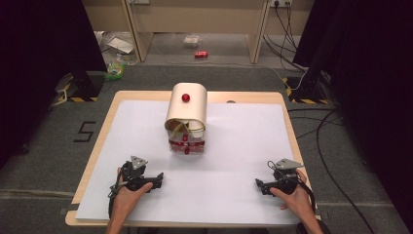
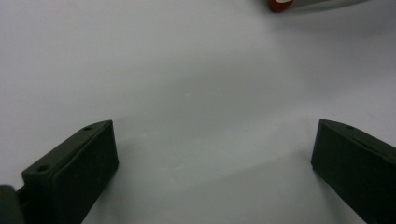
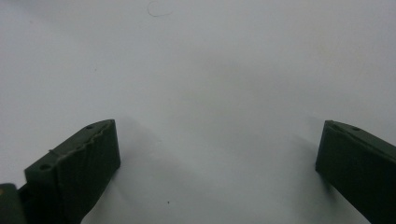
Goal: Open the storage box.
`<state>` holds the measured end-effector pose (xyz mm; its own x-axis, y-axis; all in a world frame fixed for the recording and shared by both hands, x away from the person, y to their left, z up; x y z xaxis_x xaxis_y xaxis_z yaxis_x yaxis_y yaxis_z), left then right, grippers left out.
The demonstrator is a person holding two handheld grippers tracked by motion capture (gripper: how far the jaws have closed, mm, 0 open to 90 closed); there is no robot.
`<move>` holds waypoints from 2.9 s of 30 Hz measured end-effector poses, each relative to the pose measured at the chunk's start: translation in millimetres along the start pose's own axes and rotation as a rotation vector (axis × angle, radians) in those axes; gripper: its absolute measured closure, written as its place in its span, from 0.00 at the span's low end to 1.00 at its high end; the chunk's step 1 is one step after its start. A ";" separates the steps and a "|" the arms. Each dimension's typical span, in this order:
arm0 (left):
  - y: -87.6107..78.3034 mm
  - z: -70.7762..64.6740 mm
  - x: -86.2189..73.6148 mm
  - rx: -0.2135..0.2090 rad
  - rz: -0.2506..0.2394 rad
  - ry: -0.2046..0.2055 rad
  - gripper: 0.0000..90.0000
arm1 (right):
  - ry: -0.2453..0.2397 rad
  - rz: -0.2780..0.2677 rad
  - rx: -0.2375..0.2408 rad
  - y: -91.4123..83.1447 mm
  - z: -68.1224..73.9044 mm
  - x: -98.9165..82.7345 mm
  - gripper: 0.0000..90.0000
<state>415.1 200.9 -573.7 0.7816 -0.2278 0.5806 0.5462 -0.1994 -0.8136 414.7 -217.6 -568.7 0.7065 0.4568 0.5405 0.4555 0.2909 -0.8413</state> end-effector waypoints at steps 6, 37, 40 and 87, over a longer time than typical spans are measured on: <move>-0.5 0.4 0.3 -0.003 -0.004 -0.003 0.00 | 0.000 0.000 0.000 0.0 0.0 0.1 0.00; -14.2 -47.0 22.9 -0.049 -0.177 0.017 0.37 | -0.001 0.000 -0.001 0.0 0.0 0.0 0.00; -15.6 -53.1 26.6 -0.054 -0.201 0.012 0.42 | 0.000 0.000 -0.001 0.0 0.0 0.0 0.00; 0.6 -109.3 76.9 0.048 -0.349 -0.008 0.73 | 0.000 -0.001 -0.001 0.1 -0.1 0.0 0.00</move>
<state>442.6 79.0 -526.1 0.5476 -0.1463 0.8238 0.7943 -0.2186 -0.5668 414.8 -217.6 -568.7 0.7061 0.4567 0.5411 0.4564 0.2908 -0.8409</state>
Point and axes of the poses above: each handheld gripper's, and its own axes: y roughly forward along the jaws, x roughly out of its top, z roughly to its left, the point moved 10 cm from there along y, roughly forward along the jaws, and after that the axes turned 11 degrees about z, right-handed, at the moved point
